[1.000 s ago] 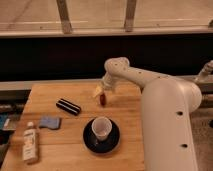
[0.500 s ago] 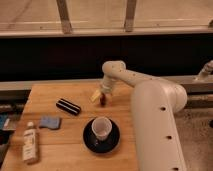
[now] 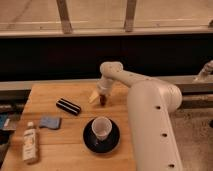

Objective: Drag the pepper across the table

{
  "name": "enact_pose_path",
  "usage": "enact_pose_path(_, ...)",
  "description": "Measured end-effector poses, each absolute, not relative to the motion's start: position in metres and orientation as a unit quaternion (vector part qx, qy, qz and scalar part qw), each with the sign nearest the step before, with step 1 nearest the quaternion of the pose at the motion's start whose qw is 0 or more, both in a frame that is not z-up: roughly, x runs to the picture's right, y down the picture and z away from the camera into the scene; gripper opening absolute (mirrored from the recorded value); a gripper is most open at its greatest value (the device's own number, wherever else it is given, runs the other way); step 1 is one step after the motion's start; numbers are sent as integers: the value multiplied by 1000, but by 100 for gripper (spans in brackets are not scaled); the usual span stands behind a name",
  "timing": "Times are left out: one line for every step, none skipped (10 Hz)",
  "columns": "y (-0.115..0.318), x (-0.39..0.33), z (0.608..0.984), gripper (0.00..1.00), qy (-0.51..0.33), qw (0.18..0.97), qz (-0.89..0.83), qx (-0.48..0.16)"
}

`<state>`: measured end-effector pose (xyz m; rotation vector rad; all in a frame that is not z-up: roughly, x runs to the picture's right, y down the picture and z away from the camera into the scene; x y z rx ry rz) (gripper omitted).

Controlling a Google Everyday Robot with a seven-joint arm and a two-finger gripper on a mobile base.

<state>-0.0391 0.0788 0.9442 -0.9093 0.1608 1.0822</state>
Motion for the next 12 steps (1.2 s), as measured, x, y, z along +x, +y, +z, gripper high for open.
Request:
enact_pose_path(79, -41, 944, 80, 73, 759, 494, -418)
enact_pose_path(80, -42, 944, 78, 71, 760, 491, -419)
enact_pose_path(80, -42, 944, 71, 67, 762, 488, -420)
enact_pose_path(81, -41, 946, 60, 67, 763, 486, -420)
enact_pose_path(82, -41, 946, 50, 66, 764, 485, -421)
enact_pose_path(81, -40, 946, 39, 67, 764, 485, -420)
enact_pose_path(79, -41, 945, 28, 65, 764, 486, -419)
enact_pose_path(81, -44, 943, 18, 66, 764, 482, -423)
enact_pose_path(81, -46, 943, 8, 64, 765, 482, -423)
enact_pose_path(81, -44, 943, 2, 65, 768, 480, -419)
enact_pose_path(80, -43, 944, 0, 63, 769, 480, -416)
enact_pose_path(66, -42, 936, 0, 53, 777, 483, -401)
